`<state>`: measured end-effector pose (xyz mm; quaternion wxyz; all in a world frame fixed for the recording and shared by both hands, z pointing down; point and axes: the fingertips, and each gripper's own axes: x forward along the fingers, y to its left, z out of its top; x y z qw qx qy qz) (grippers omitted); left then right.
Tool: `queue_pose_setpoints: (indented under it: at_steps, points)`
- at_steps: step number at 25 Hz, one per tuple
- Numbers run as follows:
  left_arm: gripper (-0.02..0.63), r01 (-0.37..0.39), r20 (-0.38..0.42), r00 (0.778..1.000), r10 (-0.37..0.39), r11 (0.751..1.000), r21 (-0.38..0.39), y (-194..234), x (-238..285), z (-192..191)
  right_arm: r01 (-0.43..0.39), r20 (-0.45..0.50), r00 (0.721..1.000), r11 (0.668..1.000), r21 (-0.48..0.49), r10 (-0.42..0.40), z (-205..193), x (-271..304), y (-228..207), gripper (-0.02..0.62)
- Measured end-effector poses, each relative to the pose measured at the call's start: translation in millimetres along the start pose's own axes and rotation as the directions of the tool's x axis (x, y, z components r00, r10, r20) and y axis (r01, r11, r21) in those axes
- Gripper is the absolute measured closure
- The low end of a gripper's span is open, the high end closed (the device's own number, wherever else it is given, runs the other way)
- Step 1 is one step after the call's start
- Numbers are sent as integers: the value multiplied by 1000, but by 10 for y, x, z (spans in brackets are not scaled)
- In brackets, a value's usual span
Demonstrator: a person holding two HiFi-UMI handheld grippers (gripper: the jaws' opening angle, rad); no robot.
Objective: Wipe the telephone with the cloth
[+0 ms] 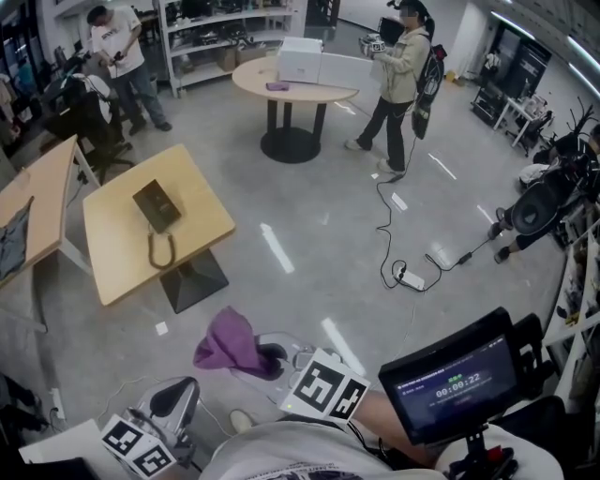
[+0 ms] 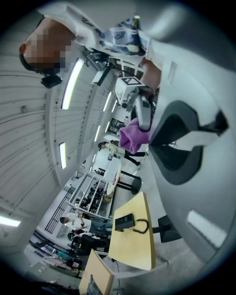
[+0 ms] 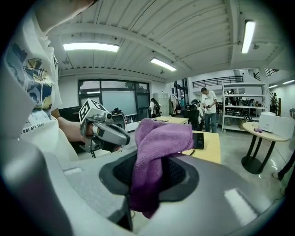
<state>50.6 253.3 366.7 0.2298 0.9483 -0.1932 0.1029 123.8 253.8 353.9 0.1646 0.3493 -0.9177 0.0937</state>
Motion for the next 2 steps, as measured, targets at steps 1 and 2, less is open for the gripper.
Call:
queue_pose_setpoints:
  at_steps: [1, 2]
  points:
    - [601, -1, 0, 1000, 1, 1000, -1, 9, -38, -11, -2, -3, 1000, 1000, 0, 2, 3, 21, 31, 480]
    - [603, -2, -1, 1000, 2, 1000, -3, 16, -75, -22, -3, -5, 1000, 1000, 0, 3, 5, 42, 62, 480]
